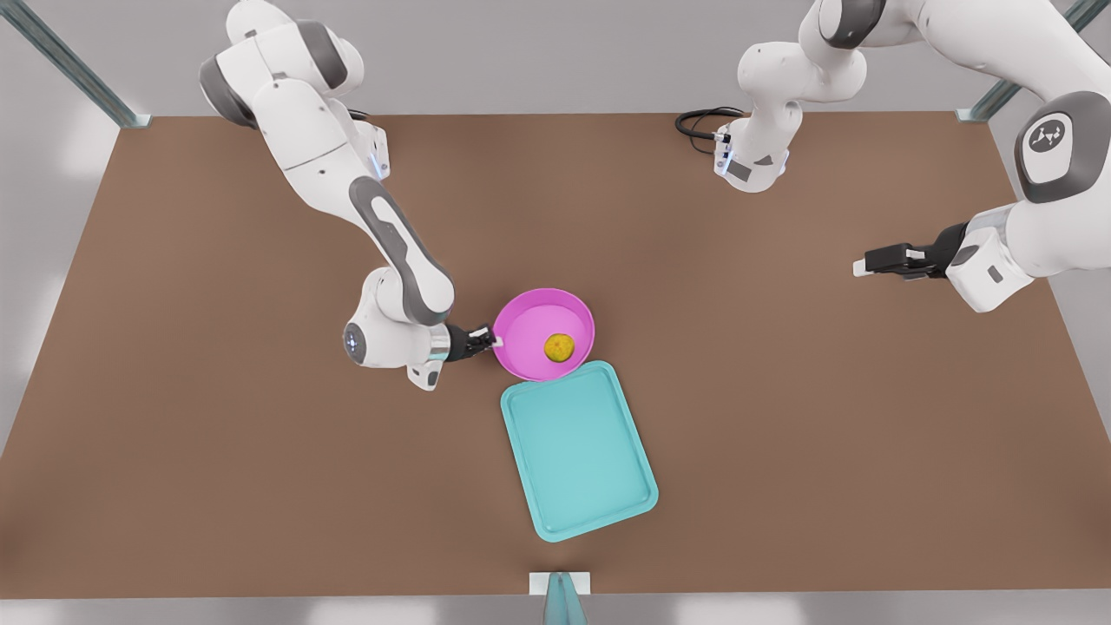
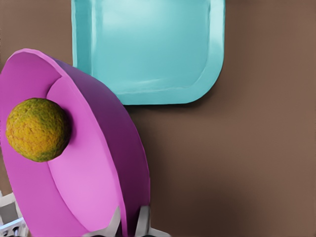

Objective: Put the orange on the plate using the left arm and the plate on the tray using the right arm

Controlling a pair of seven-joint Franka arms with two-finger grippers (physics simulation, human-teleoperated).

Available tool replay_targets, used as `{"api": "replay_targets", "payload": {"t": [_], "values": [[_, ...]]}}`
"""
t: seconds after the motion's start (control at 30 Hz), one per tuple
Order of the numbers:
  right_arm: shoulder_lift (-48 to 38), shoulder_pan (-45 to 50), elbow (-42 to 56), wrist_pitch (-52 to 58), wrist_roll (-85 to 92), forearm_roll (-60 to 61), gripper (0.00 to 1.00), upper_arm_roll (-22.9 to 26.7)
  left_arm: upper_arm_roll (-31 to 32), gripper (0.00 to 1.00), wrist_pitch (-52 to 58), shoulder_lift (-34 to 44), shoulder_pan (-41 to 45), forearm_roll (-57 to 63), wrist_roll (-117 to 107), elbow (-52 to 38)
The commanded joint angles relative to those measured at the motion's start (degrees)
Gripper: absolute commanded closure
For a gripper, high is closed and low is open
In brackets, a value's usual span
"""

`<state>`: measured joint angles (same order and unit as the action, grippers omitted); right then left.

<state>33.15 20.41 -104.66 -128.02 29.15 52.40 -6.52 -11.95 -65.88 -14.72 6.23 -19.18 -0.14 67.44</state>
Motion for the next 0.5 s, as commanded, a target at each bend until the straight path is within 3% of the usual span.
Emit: {"api": "replay_targets", "payload": {"t": [0.0,0.3,0.47], "values": [[1.2,0.0,2.3,0.1,-6.2,-0.4,0.79,0.2,0.0,0.00,0.1,0.3,0.0,0.2,0.1,0.0],[9.2,-0.6,16.3,0.1,-8.0,-0.4,0.79,3.0,-0.4,0.00,-1.8,1.0,-0.6,8.2,6.9,-1.0],[15.2,-0.7,25.6,0.1,-10.6,-0.7,0.79,3.5,-4.7,0.00,-1.1,1.5,-0.9,7.7,11.6,-0.6]]}}
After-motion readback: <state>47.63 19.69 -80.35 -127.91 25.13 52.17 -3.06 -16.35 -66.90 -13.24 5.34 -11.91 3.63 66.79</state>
